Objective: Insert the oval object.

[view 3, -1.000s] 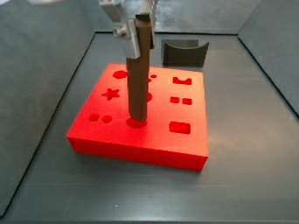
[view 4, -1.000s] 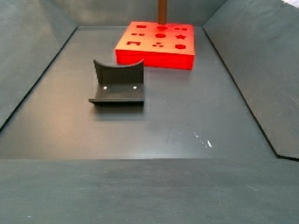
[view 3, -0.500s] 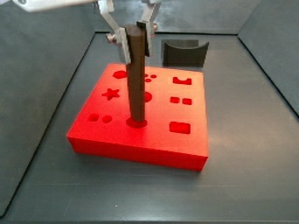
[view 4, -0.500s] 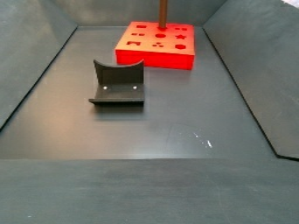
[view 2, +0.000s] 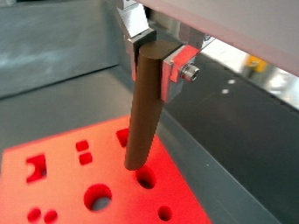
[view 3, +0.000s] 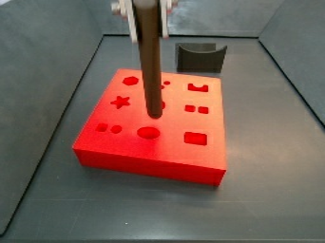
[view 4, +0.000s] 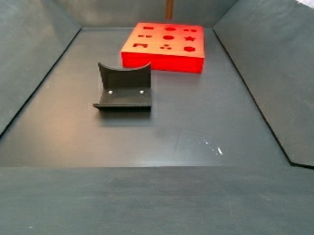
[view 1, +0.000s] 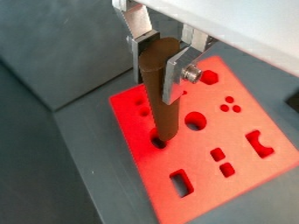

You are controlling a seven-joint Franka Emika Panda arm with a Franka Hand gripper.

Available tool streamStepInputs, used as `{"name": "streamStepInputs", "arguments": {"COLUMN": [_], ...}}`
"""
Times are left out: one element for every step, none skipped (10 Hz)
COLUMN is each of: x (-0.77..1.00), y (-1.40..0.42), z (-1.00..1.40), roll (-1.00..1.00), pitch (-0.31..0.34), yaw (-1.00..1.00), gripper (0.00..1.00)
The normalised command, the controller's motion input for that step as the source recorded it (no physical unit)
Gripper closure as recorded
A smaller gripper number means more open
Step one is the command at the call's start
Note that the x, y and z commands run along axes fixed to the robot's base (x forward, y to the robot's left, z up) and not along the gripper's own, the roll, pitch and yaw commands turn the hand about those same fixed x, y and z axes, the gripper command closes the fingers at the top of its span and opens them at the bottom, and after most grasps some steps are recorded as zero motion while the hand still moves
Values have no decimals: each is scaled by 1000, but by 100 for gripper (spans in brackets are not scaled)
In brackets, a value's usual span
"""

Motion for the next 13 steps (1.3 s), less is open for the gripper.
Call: {"name": "streamStepInputs", "arguments": {"x": [0,0,-26,-83,-83,-94,-109,-77,-80,-74,-63,0,0], "y": [0,0,0,0,0,0,0,-6,-3,-9,-11,-60,-163], "z": [503,400,0,-231,-243,-234,-174,-171,-169,-106,-37,0,0], "roll": [0,4,81,129,127,130,116,129,127,126,154,223,270], "pitch": [0,0,0,23,26,54,140,134,116,114,114,147,183], "yaw": [-1000,-1000,-1000,-1000,-1000,-1000,-946,-920,-940,-937,-897,-729,-574], "gripper": [100,100,100,100,100,100,100,100,100,100,100,100,100]}}
